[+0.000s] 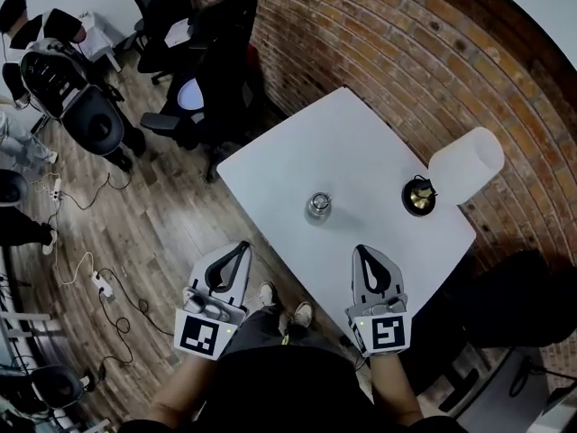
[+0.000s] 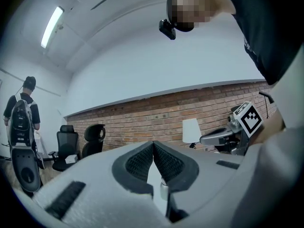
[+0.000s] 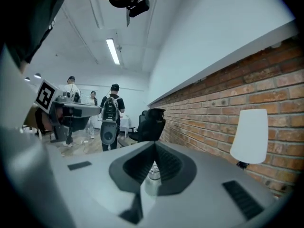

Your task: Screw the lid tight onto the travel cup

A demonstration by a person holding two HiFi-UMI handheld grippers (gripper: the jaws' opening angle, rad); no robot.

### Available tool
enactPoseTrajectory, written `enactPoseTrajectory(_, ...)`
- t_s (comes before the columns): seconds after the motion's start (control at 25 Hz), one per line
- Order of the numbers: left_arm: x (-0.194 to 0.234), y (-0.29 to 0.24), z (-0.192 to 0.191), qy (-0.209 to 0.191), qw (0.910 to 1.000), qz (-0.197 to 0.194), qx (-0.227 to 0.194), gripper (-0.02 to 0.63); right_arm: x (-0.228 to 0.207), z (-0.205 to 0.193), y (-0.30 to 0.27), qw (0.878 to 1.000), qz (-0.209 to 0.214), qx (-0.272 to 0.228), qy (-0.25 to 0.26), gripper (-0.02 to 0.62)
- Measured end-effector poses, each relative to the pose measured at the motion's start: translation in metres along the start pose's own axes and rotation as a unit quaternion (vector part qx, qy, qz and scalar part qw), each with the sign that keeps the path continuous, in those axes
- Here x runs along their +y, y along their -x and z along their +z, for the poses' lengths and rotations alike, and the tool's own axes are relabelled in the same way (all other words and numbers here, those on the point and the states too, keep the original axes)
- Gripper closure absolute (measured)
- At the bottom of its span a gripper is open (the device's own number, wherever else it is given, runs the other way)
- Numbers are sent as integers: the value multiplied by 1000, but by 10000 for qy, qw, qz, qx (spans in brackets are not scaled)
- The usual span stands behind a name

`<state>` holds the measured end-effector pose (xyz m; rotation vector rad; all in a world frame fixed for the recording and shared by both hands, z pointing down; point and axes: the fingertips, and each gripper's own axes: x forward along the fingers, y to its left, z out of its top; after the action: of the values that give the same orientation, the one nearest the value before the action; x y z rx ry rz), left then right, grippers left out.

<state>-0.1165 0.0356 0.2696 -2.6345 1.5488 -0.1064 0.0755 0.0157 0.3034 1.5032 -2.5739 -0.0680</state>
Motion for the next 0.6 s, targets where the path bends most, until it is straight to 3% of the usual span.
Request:
enactPoseTrajectory(0.28,17,-35,5,155,9991,-385,-59,581,-12,2,-8,9991,-329,265,-20,581)
enactPoseTrajectory(0.6,18,-52,-15,220,9978,-622,86,581,-10,-30,-27,9981,-317,521,-34,509)
